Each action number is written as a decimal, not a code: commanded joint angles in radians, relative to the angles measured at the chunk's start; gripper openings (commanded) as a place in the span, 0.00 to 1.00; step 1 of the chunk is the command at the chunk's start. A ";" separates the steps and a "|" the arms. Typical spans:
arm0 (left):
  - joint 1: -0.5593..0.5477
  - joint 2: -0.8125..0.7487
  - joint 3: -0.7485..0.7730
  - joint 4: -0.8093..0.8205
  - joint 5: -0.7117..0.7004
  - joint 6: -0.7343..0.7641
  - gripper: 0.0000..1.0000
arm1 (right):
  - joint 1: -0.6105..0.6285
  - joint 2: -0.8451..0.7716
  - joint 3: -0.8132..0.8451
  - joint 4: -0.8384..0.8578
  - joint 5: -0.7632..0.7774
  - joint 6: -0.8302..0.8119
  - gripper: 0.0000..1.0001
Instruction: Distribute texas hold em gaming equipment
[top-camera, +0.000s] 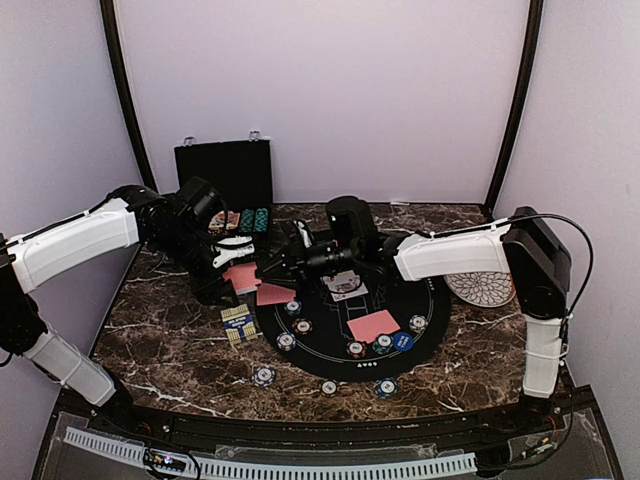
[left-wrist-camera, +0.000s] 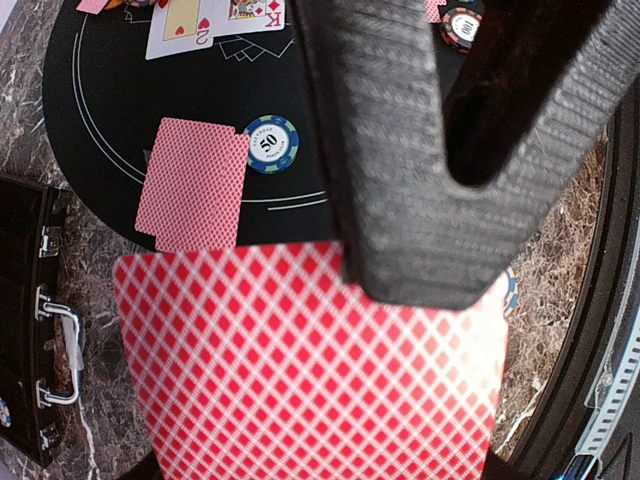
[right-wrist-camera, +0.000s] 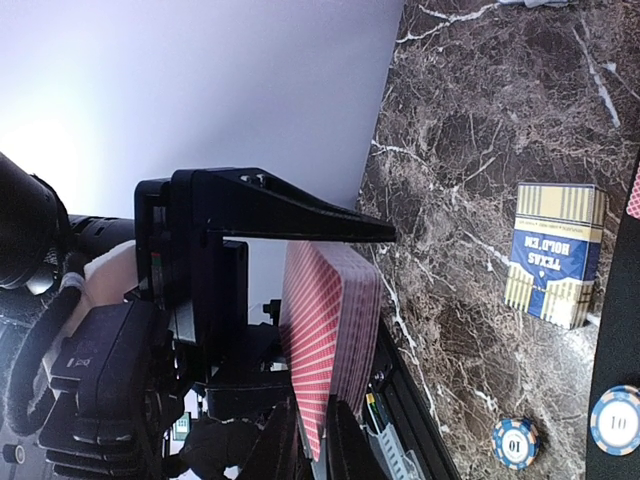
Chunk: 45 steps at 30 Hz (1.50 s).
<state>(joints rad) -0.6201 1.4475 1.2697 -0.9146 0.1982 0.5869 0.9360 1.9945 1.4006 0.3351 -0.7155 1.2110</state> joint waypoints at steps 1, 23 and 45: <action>0.002 -0.012 -0.001 -0.001 0.005 0.000 0.00 | 0.009 0.017 0.029 0.008 -0.020 -0.013 0.11; 0.002 -0.012 -0.003 -0.006 0.002 -0.001 0.00 | -0.011 -0.020 -0.016 0.033 -0.040 -0.007 0.00; 0.003 -0.010 -0.030 0.009 -0.027 0.002 0.00 | -0.203 -0.332 -0.232 -0.321 0.034 -0.232 0.00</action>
<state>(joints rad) -0.6201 1.4475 1.2537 -0.9138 0.1753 0.5869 0.7723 1.7367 1.1820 0.2092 -0.7284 1.1156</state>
